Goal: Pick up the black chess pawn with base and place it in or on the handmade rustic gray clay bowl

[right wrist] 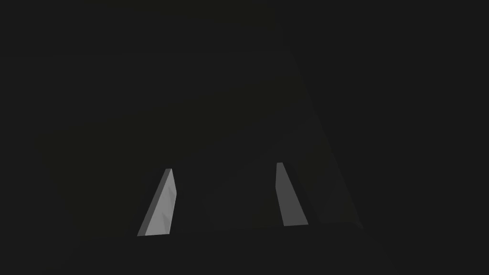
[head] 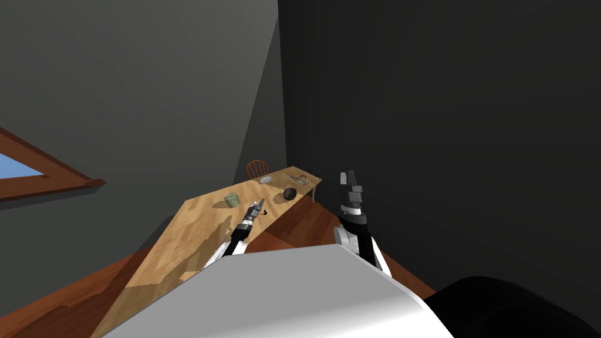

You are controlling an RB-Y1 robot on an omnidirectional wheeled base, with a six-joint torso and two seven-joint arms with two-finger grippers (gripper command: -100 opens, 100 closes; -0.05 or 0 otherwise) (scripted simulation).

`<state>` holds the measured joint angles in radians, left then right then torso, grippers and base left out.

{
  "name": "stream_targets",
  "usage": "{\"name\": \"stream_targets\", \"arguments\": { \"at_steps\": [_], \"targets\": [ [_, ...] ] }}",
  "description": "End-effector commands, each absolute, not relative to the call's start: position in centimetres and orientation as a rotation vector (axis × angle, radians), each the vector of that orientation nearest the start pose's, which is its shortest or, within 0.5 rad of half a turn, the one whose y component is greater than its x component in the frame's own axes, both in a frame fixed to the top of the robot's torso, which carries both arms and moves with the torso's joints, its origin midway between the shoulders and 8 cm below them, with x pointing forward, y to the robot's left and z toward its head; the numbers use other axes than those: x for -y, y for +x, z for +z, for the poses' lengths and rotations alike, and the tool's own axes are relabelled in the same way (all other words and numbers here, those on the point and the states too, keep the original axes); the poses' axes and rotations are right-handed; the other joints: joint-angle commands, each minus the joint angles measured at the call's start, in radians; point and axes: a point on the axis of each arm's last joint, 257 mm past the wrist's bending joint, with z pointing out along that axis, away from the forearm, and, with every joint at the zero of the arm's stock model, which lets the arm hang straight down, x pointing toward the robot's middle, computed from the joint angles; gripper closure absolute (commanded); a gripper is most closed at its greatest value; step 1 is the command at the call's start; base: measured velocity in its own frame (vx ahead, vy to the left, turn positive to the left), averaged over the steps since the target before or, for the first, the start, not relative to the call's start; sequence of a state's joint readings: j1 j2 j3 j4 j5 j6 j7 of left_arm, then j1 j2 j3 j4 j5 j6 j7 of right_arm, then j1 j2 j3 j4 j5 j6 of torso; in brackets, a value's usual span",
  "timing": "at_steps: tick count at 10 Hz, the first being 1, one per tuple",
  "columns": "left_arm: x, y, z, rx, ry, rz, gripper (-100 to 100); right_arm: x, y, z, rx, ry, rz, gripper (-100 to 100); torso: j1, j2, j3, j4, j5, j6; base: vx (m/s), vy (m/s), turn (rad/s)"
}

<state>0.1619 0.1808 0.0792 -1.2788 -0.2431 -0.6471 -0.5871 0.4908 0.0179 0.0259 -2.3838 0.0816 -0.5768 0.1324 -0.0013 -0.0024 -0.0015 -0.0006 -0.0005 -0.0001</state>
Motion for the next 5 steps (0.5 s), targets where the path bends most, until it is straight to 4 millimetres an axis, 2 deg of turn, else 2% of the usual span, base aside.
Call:
{"name": "stream_targets", "arguments": {
  "at_steps": [1,5],
  "targets": [
    [-30.8,45.8,-29.6,-1.418,-0.318,-0.487,-100,25.4,30.8,8.4,-0.535,0.429,1.189,0,0.000,0.000,0.000,0.000,0.000,0.000,0.041,-0.026,0.021],
    [-31.5,45.3,-33.0,-1.492,-0.322,-0.443,-100,25.4,30.9,8.4,-0.535,0.429,1.189,0,0.000,0.001,0.001,0.000,0.000,0.000,0.021,-0.020,0.009]
  ]
}}
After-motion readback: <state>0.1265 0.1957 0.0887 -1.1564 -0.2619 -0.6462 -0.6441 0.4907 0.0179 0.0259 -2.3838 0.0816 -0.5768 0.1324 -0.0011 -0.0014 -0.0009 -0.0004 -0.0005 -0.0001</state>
